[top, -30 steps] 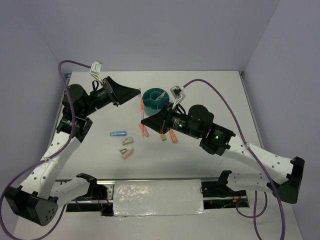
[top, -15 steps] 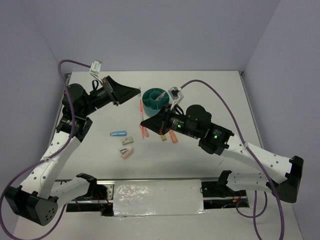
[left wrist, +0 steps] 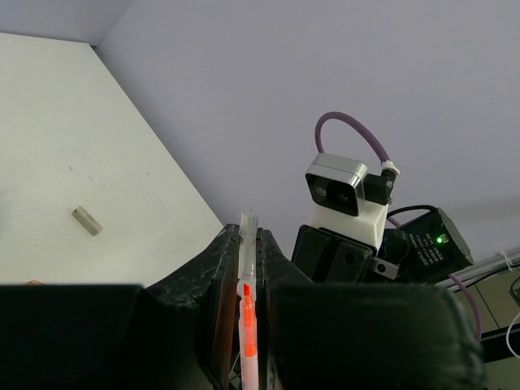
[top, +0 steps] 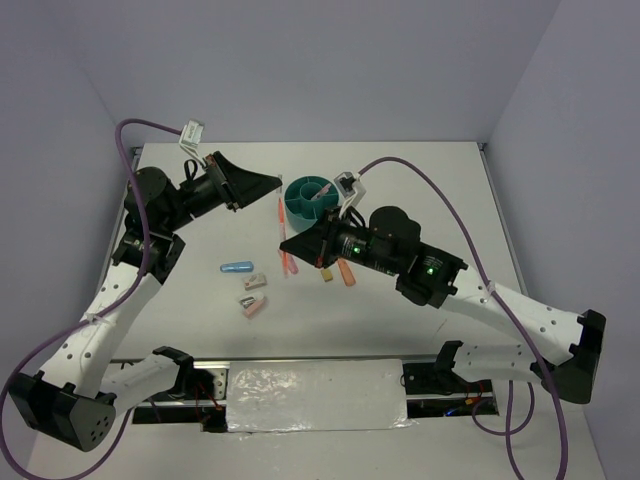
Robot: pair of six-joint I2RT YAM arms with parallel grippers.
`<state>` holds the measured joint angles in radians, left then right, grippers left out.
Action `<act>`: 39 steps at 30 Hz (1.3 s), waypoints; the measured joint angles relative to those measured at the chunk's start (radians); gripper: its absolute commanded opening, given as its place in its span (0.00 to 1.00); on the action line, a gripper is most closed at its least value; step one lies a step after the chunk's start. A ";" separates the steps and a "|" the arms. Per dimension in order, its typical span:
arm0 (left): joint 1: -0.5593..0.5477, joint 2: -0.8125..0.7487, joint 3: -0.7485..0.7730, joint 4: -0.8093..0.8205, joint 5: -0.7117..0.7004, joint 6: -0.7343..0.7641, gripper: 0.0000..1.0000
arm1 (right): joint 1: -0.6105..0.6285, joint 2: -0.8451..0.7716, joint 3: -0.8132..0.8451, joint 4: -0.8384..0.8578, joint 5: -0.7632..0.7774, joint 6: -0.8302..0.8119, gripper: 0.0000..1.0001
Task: Sort the stationery into containers
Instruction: Close the pen cap on the pen.
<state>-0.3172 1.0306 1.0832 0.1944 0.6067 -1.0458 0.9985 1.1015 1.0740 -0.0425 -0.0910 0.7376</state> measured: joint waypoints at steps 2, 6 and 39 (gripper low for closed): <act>-0.001 0.000 0.000 0.000 0.000 0.000 0.00 | 0.000 0.003 0.005 -0.003 0.000 0.000 0.00; -0.002 0.000 0.000 0.000 0.000 0.000 0.00 | 0.000 0.004 0.007 -0.003 0.001 0.000 0.00; -0.006 -0.002 -0.006 0.000 -0.002 -0.001 0.00 | 0.000 0.012 0.039 -0.051 0.028 -0.003 0.00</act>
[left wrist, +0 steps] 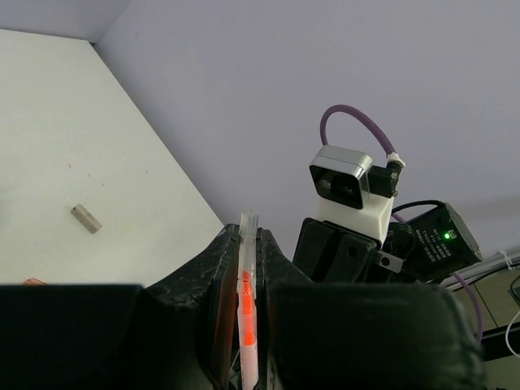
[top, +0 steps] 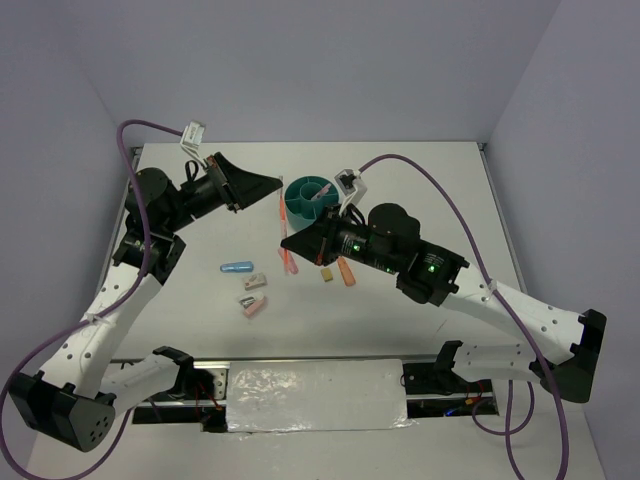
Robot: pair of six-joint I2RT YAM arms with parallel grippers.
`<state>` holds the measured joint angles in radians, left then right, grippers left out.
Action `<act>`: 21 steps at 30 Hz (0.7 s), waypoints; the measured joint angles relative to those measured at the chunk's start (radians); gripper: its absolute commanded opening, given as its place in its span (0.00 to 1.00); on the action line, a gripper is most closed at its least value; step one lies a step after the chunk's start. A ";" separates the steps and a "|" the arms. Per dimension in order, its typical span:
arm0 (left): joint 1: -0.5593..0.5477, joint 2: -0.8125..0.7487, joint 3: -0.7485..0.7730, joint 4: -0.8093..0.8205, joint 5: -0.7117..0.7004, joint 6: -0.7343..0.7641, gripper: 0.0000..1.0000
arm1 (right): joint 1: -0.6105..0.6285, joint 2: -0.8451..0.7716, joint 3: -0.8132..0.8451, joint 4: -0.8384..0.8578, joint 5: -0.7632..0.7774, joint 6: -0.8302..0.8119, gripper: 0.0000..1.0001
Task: Sort the stationery into containers
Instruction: Close the pen cap on the pen.
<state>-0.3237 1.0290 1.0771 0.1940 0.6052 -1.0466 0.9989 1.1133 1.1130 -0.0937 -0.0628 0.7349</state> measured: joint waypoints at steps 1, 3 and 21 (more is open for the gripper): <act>0.000 0.000 0.000 0.000 0.000 0.000 0.00 | 0.000 0.000 0.000 0.000 0.000 0.000 0.00; 0.000 -0.001 0.000 0.000 -0.001 0.000 0.00 | 0.000 0.000 0.000 0.000 0.000 0.000 0.00; -0.008 -0.012 -0.011 0.015 -0.001 -0.004 0.00 | -0.005 0.032 0.063 -0.024 0.024 -0.009 0.00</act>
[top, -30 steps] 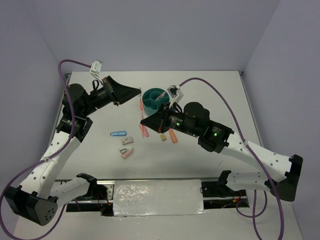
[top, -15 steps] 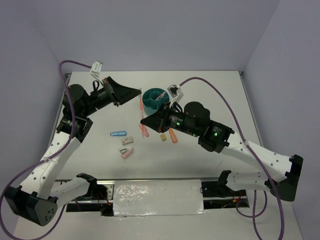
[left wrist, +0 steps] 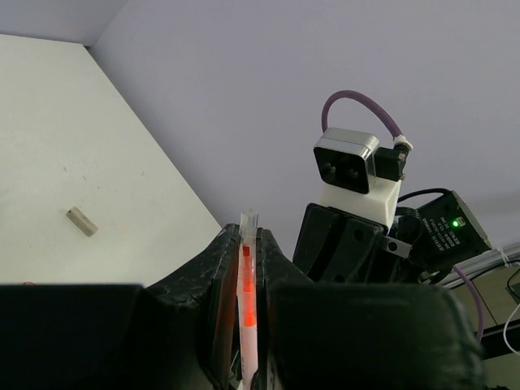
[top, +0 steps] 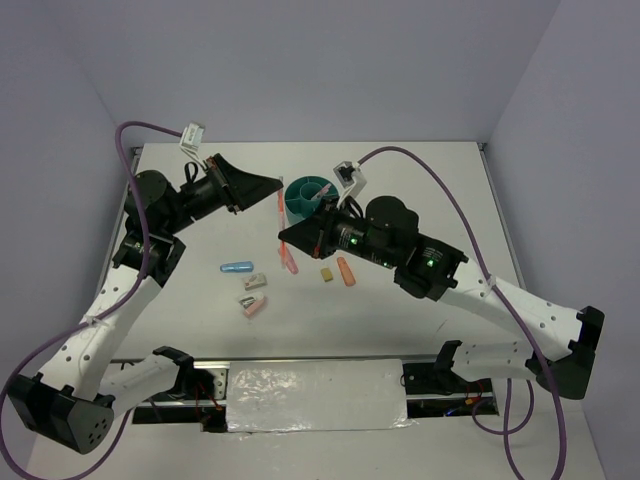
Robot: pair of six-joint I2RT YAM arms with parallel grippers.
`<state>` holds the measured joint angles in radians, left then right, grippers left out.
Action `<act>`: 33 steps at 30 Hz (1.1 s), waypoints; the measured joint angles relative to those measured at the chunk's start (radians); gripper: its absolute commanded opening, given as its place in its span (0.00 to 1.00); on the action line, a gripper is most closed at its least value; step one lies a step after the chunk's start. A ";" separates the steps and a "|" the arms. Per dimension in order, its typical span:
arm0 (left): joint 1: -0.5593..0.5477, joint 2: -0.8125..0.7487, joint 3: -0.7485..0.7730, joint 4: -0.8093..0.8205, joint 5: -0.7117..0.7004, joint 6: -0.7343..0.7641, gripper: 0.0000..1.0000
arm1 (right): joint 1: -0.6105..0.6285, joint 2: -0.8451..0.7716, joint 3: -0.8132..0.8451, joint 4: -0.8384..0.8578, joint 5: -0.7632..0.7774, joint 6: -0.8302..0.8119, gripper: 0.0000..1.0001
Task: Sort the stationery into containers
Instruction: Close the pen cap on the pen.
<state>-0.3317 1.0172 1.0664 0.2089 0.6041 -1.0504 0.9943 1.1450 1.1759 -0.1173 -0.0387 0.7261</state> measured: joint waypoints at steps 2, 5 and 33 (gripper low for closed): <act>-0.001 0.000 0.000 0.001 -0.005 0.000 0.00 | -0.003 0.004 0.010 -0.011 0.003 -0.003 0.00; -0.001 -0.001 0.000 0.001 -0.011 0.000 0.00 | -0.008 0.010 0.023 -0.026 0.002 -0.010 0.00; -0.013 0.084 0.172 0.001 0.000 0.082 0.29 | -0.066 0.105 0.206 0.005 -0.089 -0.264 0.00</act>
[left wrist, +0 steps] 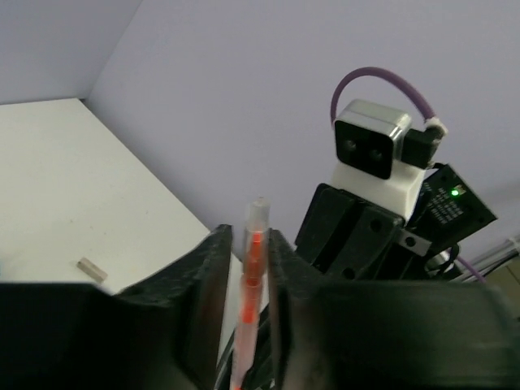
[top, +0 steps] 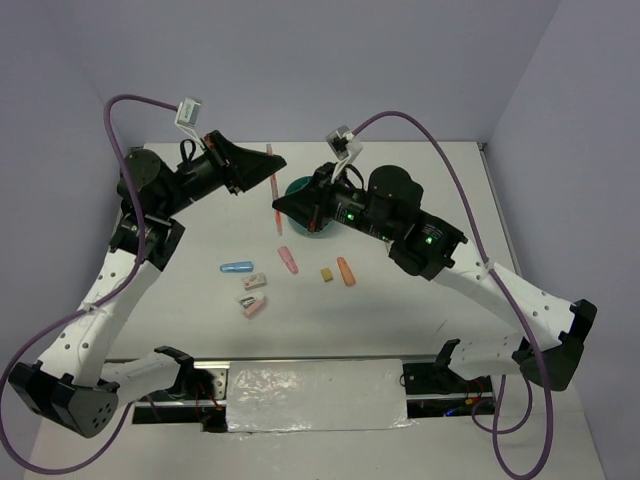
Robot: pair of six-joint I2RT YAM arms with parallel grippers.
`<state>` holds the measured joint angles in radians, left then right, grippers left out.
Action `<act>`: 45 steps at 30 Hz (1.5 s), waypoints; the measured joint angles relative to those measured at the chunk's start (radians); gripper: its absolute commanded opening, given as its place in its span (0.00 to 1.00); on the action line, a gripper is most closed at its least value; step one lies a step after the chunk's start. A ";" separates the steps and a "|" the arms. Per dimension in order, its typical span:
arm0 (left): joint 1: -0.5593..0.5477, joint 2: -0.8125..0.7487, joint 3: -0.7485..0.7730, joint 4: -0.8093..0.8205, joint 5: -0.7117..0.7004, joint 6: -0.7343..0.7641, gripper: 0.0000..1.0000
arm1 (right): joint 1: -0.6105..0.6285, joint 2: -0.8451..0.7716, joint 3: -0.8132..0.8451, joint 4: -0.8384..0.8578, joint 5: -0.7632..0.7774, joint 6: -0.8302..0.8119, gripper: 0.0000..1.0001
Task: Sort the stationery into containers
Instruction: Close the pen cap on the pen.
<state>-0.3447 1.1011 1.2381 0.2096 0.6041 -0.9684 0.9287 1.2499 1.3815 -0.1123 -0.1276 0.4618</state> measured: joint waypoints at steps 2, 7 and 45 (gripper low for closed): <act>0.000 0.006 0.011 0.005 0.010 -0.002 0.23 | 0.000 0.000 0.000 -0.001 0.000 -0.006 0.00; 0.002 0.015 -0.003 0.067 0.047 -0.006 0.13 | 0.000 -0.006 0.001 -0.008 0.010 -0.008 0.00; 0.010 0.030 0.026 0.226 0.180 -0.055 0.00 | -0.115 0.114 0.104 0.149 -0.341 0.051 0.22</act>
<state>-0.3351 1.1313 1.2644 0.4355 0.7845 -1.0233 0.8139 1.3640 1.4853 0.0368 -0.4683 0.5129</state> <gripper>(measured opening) 0.177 0.363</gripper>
